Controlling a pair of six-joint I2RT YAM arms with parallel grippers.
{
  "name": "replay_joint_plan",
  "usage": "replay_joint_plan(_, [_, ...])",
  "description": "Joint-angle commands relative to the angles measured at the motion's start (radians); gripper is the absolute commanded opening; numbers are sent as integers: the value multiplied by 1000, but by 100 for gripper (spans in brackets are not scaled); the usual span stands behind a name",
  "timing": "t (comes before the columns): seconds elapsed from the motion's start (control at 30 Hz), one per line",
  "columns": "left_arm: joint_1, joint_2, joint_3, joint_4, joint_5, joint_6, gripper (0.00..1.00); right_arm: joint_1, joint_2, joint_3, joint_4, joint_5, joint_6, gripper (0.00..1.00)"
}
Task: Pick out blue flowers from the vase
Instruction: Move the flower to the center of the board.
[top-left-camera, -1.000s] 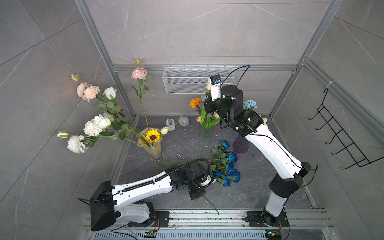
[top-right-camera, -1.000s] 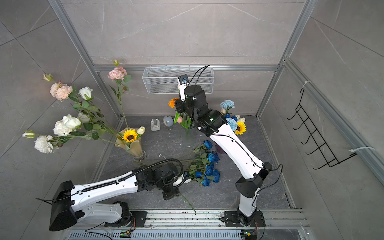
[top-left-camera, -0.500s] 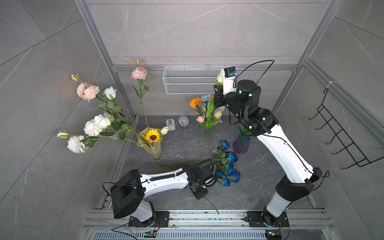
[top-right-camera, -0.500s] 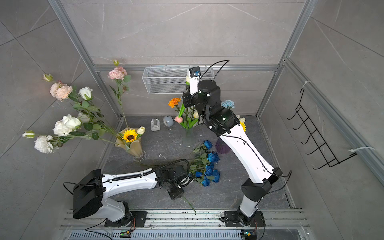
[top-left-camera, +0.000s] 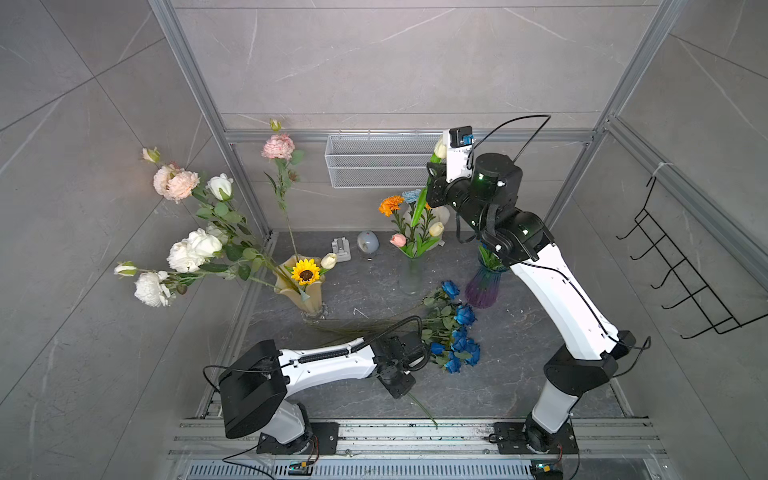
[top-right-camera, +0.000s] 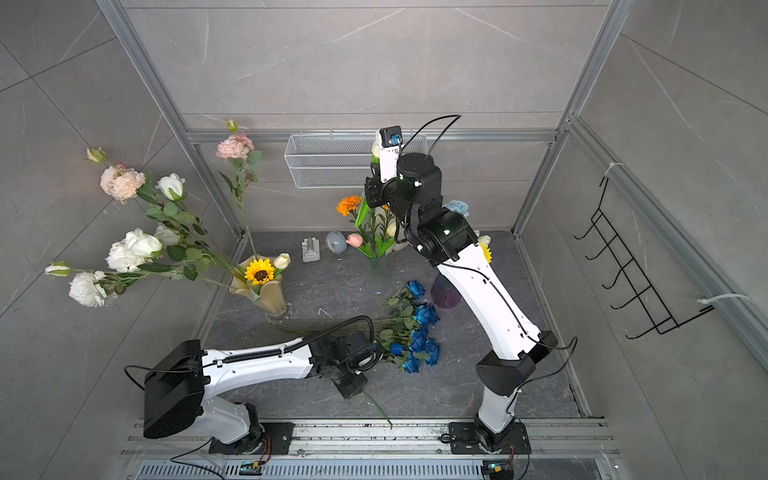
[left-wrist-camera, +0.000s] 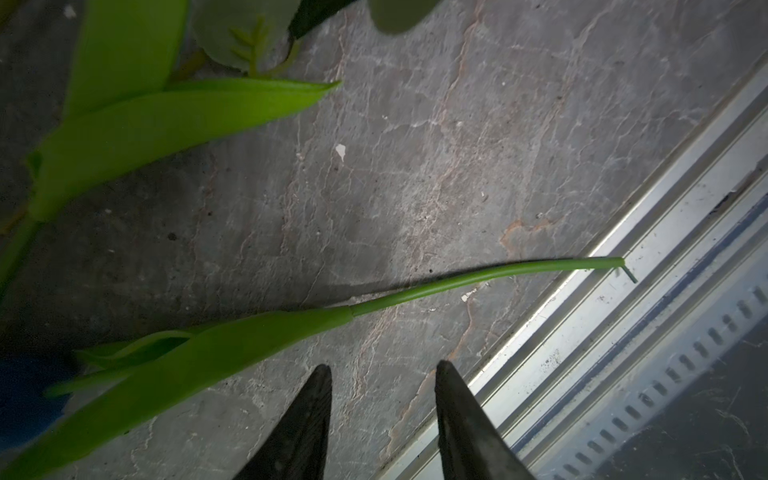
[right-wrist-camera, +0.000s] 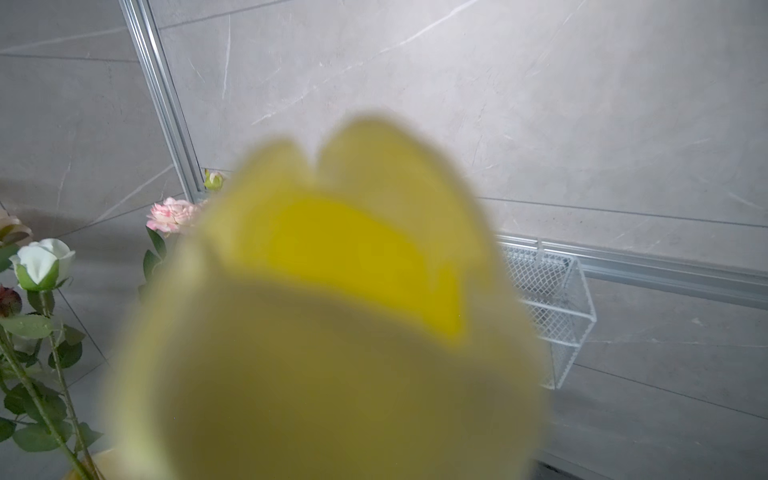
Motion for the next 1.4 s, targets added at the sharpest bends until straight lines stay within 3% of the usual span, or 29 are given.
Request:
replay_joint_plan(0.0, [-4, 17, -33, 39, 19, -74, 44, -4, 50, 37, -17, 8, -13, 0])
replay_joint_plan(0.27, [-3, 37, -92, 170, 34, -134, 45, -4, 158, 114, -107, 37, -43, 0])
replay_joint_plan(0.57, [12, 117, -37, 299, -8, -133, 47, -20, 165, 84, -159, 61, -20, 0])
replay_joint_plan(0.77, [73, 136, -26, 389, -56, -138, 48, -40, 118, -55, -108, 36, 15, 0])
replay_joint_plan(1.07, [145, 112, -7, 388, -134, -112, 48, -59, 114, -216, -10, 14, 72, 0])
replay_joint_plan(1.2, [144, 48, 14, 333, -128, -91, 49, -64, 117, -269, 35, 17, 98, 11])
replay_joint_plan(1.33, [142, -53, 64, 256, -137, -61, 50, -71, 109, -293, 47, 32, 107, 47])
replay_joint_plan(1.37, [142, -75, 79, 234, -145, -54, 50, -73, 103, -298, 49, 33, 110, 52])
